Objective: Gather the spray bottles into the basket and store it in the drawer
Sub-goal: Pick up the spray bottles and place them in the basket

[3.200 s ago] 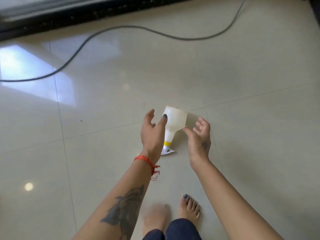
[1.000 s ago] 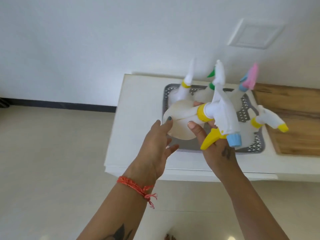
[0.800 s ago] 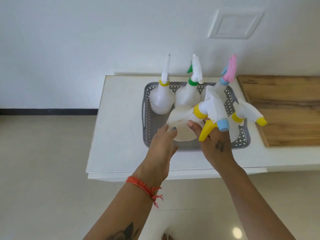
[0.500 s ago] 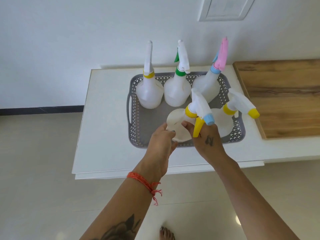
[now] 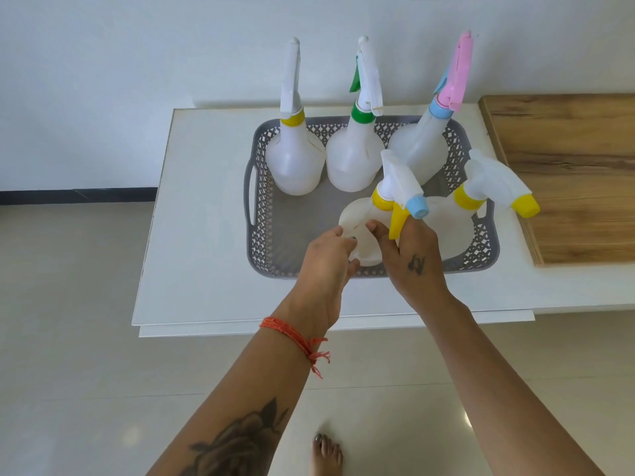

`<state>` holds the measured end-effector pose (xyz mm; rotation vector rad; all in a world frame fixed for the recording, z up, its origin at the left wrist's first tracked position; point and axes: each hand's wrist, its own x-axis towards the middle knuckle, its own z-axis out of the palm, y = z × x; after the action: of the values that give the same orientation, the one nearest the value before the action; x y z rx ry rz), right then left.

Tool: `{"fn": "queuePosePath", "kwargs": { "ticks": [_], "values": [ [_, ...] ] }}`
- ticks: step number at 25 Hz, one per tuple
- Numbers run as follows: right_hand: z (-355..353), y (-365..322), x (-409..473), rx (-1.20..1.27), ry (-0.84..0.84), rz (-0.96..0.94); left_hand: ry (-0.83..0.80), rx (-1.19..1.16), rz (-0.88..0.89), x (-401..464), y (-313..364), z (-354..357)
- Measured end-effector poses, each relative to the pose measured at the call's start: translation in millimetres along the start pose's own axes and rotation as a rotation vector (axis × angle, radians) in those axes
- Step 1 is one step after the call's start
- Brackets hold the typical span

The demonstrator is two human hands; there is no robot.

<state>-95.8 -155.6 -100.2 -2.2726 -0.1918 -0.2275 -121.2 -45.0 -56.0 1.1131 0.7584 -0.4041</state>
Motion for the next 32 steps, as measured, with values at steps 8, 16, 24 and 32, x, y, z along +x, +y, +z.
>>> {"fn": "queuePosePath", "kwargs": {
  "ticks": [8,16,24,32],
  "values": [
    [11,-18,-34,0.272,0.338,0.278,0.162,-0.122,0.158,-19,0,-30],
    [50,-94,-86,0.641,0.709,0.669,0.237,-0.255,0.243,-71,-3,-121],
    [151,-257,-200,0.802,0.11,0.575,0.487,-0.532,0.377,-186,-47,-297],
    [253,-418,-431,0.774,-0.593,0.339,0.919,-0.96,0.541,-364,-187,-500]
  ]
}}
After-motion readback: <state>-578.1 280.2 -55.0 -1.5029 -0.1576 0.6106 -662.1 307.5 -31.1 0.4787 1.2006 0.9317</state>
